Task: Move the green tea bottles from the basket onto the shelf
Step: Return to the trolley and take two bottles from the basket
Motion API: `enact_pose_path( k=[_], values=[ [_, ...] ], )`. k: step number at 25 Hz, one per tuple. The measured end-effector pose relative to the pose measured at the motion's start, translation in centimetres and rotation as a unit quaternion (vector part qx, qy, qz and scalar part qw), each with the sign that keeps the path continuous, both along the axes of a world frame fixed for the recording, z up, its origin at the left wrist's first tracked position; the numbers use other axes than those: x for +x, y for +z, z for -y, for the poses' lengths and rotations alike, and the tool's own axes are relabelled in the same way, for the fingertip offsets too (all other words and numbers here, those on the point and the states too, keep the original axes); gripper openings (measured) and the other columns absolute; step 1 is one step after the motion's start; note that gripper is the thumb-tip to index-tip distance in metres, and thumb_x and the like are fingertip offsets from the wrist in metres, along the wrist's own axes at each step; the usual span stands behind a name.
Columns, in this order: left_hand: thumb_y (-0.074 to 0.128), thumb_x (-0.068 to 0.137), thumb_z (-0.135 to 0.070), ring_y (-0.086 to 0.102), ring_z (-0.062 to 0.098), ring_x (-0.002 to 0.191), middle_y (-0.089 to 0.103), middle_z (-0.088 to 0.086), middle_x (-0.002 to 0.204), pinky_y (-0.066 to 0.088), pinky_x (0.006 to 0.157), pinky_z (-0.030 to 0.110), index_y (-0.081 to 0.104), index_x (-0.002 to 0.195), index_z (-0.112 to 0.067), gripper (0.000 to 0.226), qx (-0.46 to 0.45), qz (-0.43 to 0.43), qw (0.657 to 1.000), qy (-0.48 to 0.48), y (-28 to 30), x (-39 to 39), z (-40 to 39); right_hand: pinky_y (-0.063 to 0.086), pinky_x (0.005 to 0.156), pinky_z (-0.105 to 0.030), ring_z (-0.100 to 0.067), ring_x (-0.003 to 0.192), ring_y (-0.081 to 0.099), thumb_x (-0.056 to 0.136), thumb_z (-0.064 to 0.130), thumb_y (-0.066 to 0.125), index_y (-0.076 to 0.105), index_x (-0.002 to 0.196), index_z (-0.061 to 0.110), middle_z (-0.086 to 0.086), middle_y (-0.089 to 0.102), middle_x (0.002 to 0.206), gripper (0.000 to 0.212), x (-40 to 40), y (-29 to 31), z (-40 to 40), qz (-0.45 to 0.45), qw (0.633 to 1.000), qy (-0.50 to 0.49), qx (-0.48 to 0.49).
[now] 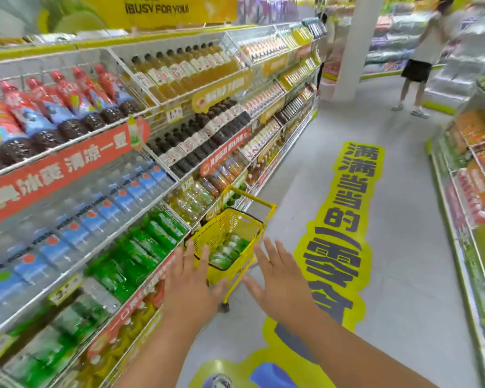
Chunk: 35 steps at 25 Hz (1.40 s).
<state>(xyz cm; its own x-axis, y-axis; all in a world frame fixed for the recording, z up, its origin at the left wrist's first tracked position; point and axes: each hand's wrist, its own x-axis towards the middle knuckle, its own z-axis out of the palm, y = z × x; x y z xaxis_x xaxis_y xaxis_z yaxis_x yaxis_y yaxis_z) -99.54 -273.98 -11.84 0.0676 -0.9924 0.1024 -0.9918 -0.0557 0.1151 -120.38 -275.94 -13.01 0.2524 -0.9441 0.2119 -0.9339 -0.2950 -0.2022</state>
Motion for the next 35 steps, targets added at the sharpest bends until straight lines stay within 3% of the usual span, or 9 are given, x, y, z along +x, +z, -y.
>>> enact_pose_path(
  k=[4,6,11,17,21,26,31,33,35],
  values=[
    [-0.005,0.082,-0.083,0.02,0.036,0.152,0.019,0.014,0.166,0.024,0.119,0.056,0.032,0.157,-0.021,0.104,-0.007,-0.016,0.999,-0.027,-2.4,-1.0,9.0,0.037,0.117,-0.052,-0.034,0.151,0.031,0.096,0.067,0.033,0.039,0.157,0.018,-0.01,0.032,0.165,0.078,-1.0,-0.9,7.5,-0.016,1.0,-0.017,-0.014],
    [0.006,0.086,-0.081,0.025,0.038,0.15,0.023,0.016,0.164,0.028,0.118,0.057,0.037,0.155,-0.019,0.097,0.002,-0.021,0.999,-0.037,-3.2,-1.1,14.2,0.033,0.12,-0.051,-0.033,0.153,0.027,0.097,0.067,0.032,0.035,0.158,0.019,-0.009,0.027,0.167,0.078,-1.5,-1.4,12.2,-0.026,0.999,-0.022,-0.008],
    [0.028,0.086,-0.073,0.029,0.042,0.146,0.028,0.019,0.161,0.033,0.113,0.06,0.042,0.152,-0.016,0.089,0.004,-0.023,0.998,-0.06,-3.2,0.0,26.6,0.047,0.109,-0.049,-0.032,0.145,0.044,0.095,0.065,0.041,0.047,0.151,0.018,-0.009,0.042,0.16,0.073,-1.0,-1.4,22.1,-0.051,0.998,-0.035,0.01],
    [0.011,0.083,-0.083,0.017,0.038,0.152,0.016,0.015,0.166,0.022,0.119,0.056,0.03,0.158,-0.02,0.099,0.005,-0.04,0.999,-0.017,-4.5,1.3,36.9,0.041,0.112,-0.049,-0.034,0.148,0.038,0.095,0.065,0.039,0.042,0.153,0.019,-0.009,0.038,0.162,0.075,-1.1,-3.2,32.4,-0.056,0.997,-0.002,0.049],
    [0.023,0.087,-0.078,-0.005,0.031,0.155,-0.01,0.006,0.168,0.007,0.124,0.051,0.009,0.161,-0.029,0.09,0.025,-0.052,0.997,0.054,-6.8,1.1,41.2,0.044,0.111,-0.049,-0.034,0.143,0.046,0.093,0.065,0.04,0.044,0.152,0.019,-0.01,0.045,0.158,0.075,-1.6,-5.1,41.0,-0.064,0.993,0.059,0.082],
    [0.03,0.088,-0.077,-0.009,0.027,0.155,-0.018,0.001,0.165,0.002,0.125,0.048,0.007,0.161,-0.031,0.089,0.04,-0.066,0.978,0.194,-9.2,-1.7,45.6,0.03,0.121,-0.048,-0.033,0.153,0.027,0.095,0.067,0.026,0.037,0.158,0.017,-0.01,0.026,0.167,0.081,-2.5,-7.0,52.7,-0.074,0.97,0.198,0.118],
    [0.021,0.086,-0.078,0.008,0.034,0.154,0.006,0.011,0.168,0.013,0.123,0.052,0.018,0.16,-0.027,0.09,0.044,-0.079,0.941,0.327,-10.4,-5.3,47.2,0.007,0.128,-0.044,-0.022,0.157,-0.014,0.069,0.082,-0.031,-0.005,0.163,0.026,0.002,-0.019,0.168,0.113,-2.5,-8.1,60.7,-0.111,0.925,0.311,0.188],
    [0.016,0.087,-0.08,0.001,0.032,0.155,-0.002,0.009,0.169,0.01,0.124,0.051,0.01,0.161,-0.028,0.09,0.073,-0.092,0.92,0.374,-11.1,-6.4,47.4,0.008,0.128,-0.043,-0.02,0.157,-0.015,0.07,0.082,-0.03,-0.009,0.163,0.026,0.003,-0.02,0.168,0.111,-1.8,-9.3,62.2,-0.135,0.909,0.336,0.208],
    [0.017,0.087,-0.079,-0.001,0.03,0.155,-0.005,0.008,0.169,0.01,0.125,0.05,0.012,0.161,-0.027,0.091,0.075,-0.112,0.901,0.412,-12.6,-6.9,47.3,0.013,0.127,-0.043,-0.021,0.158,-0.009,0.083,0.08,-0.012,-0.004,0.164,0.025,0.002,-0.014,0.17,0.098,-0.6,-10.8,63.0,-0.129,0.904,0.344,0.217]
  ],
)
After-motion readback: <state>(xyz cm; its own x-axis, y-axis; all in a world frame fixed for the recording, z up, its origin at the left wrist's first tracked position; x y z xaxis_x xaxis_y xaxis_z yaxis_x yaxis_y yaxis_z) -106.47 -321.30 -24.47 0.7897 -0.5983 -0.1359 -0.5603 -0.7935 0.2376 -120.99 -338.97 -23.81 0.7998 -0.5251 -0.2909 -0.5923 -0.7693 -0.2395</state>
